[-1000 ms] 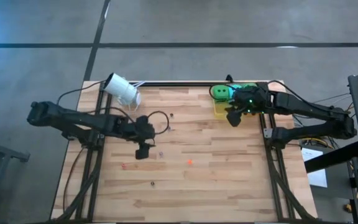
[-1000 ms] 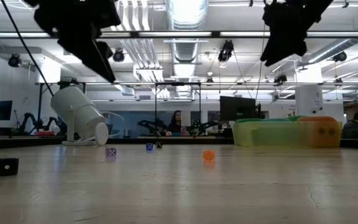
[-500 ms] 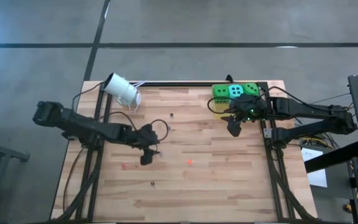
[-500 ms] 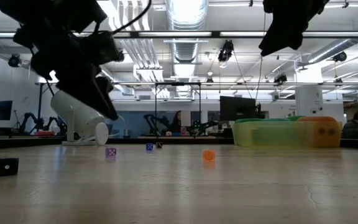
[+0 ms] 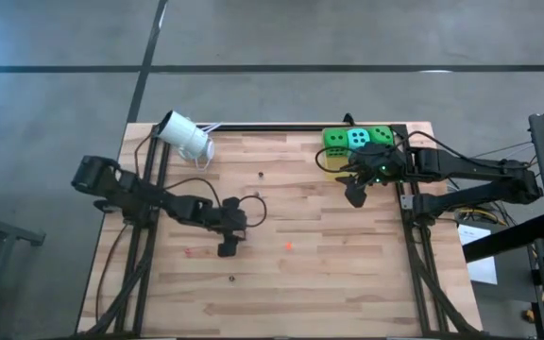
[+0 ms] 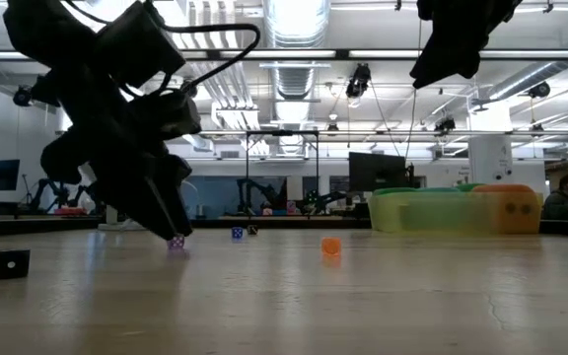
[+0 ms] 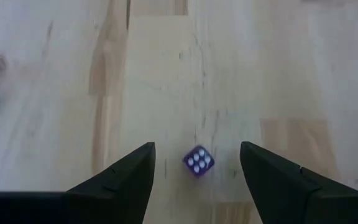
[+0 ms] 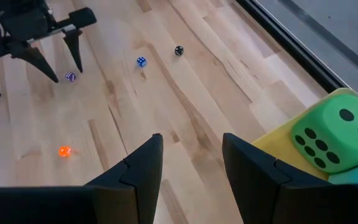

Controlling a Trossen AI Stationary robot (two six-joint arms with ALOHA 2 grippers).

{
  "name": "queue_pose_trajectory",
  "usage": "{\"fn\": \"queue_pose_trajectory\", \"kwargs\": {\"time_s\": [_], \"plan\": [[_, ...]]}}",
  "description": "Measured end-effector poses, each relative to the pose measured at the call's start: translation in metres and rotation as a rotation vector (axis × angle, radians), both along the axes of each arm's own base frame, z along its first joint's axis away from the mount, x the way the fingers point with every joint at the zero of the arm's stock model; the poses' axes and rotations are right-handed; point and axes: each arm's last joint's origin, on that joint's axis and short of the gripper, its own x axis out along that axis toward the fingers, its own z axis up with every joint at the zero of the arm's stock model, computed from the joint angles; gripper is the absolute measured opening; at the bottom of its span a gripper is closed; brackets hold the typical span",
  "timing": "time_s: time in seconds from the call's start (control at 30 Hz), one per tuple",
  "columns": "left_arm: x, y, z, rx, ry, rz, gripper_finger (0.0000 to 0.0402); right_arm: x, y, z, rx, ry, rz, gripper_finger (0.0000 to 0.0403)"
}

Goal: Pick & Place Dice
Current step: Put the small purple dice into the yellow bin

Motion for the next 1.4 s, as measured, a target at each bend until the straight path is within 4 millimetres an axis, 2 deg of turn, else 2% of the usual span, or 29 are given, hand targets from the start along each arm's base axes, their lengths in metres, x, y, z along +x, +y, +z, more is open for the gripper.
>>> {"fn": "queue_pose_trajectory", "kwargs": {"time_s": [0.2,0.63,1.07,1.4], "plan": [[0.0010,-0.0001,-0.0094,0.007,0.034,-0.001,0.0241,0.0000,0.0000,0.0000,0.000,0.000,0.000,0.0158],[0.0012,-0.0005,-0.0090,0.004,0.031,0.003,0.0235,0.0001,0.0000,-0.0001,0.000,0.001,0.000,0.0154],[0.0003,-0.0013,-0.0098,0.026,0.038,-0.045,0.0090,0.0001,0.0000,-0.0001,0.015,-0.005,-0.015,0.0151],[0.0008,-0.0012,-0.0081,0.030,0.033,-0.044,0.0073,0.0001,0.0000,-0.0001,0.016,-0.005,-0.015,0.0141]]}}
